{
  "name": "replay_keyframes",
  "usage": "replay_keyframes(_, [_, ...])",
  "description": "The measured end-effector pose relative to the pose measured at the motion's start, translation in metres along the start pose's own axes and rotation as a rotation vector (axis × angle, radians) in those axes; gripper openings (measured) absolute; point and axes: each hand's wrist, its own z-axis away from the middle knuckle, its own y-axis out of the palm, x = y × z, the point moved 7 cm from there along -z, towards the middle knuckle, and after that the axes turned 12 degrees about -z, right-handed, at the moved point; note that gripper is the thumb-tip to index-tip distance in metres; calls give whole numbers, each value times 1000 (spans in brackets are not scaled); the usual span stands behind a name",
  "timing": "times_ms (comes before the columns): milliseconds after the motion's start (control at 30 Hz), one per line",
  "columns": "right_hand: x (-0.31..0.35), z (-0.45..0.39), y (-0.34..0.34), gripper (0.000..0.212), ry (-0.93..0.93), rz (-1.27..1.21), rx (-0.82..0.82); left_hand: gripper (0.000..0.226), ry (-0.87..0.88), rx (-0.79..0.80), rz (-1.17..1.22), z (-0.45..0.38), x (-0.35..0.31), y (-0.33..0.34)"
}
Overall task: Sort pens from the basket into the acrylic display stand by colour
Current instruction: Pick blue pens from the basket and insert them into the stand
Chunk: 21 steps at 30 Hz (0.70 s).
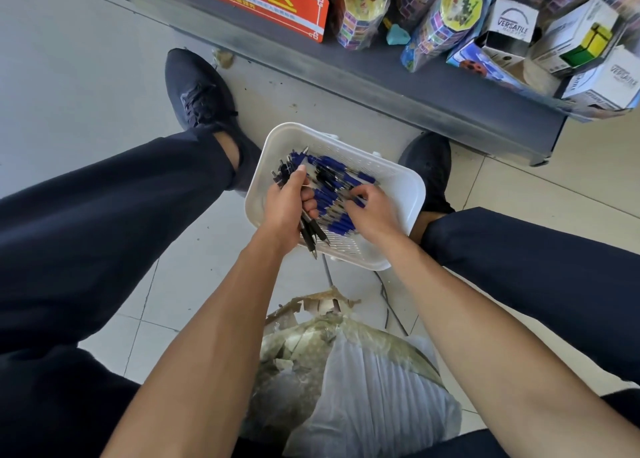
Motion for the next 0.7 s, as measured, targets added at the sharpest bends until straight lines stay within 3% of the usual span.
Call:
replay_keyframes(100, [1, -16, 3, 42, -6, 92, -16, 32, -11, 21, -15, 3, 0, 3])
replay_keyframes(433, [-12, -38, 12, 33, -76, 486, -79, 33, -43, 9, -31, 7, -3, 2])
replay_keyframes(700, [-2, -39, 10, 20, -63, 543, -103, 30, -43, -4, -33, 5, -3, 1])
